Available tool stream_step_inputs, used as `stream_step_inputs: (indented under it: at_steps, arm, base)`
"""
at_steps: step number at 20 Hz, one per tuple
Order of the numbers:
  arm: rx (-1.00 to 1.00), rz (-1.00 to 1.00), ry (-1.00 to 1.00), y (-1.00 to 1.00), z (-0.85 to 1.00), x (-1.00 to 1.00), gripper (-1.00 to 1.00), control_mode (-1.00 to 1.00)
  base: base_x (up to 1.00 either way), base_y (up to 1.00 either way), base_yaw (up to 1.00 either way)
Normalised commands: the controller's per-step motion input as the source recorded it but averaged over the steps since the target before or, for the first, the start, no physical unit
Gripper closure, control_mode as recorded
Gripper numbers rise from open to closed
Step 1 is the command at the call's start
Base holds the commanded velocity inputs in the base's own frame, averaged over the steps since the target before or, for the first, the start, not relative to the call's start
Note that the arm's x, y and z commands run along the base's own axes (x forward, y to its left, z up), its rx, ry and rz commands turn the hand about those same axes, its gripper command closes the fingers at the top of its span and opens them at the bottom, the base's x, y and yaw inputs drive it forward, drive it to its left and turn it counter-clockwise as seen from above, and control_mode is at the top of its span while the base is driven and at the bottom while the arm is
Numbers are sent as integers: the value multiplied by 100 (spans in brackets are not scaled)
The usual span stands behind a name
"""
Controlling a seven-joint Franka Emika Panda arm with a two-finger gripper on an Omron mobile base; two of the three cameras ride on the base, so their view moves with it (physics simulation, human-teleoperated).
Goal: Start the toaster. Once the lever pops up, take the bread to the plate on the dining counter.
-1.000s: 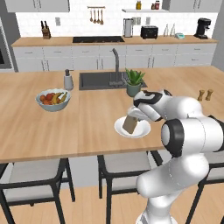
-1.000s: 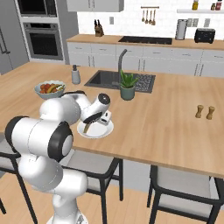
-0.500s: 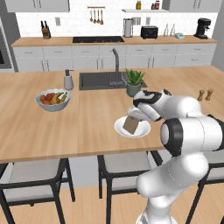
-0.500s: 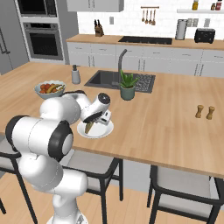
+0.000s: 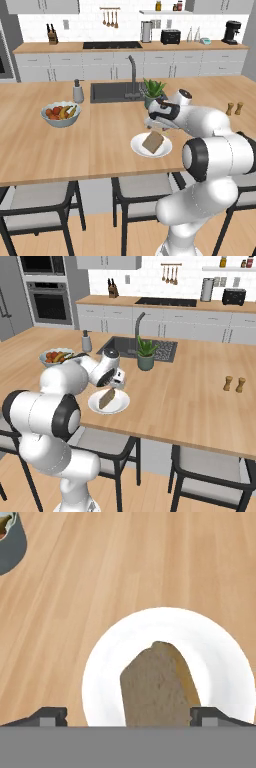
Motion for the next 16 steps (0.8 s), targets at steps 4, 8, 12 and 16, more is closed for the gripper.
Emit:
stream_step_inputs:
  at_steps: [4, 8, 12, 16]
  arm:
    - [-15, 0, 3, 0, 47, 0, -100, -100]
    - [-14, 0, 0, 5, 70, -12, -100, -100]
    - [-13, 0, 0, 15, 51, -50, -100, -100]
    - [-8, 0, 0, 3, 27, -62, -100, -100]
  base:
    - [0, 0, 0]
    - [0, 0, 0]
    - [0, 0, 0]
    - [0, 0, 0]
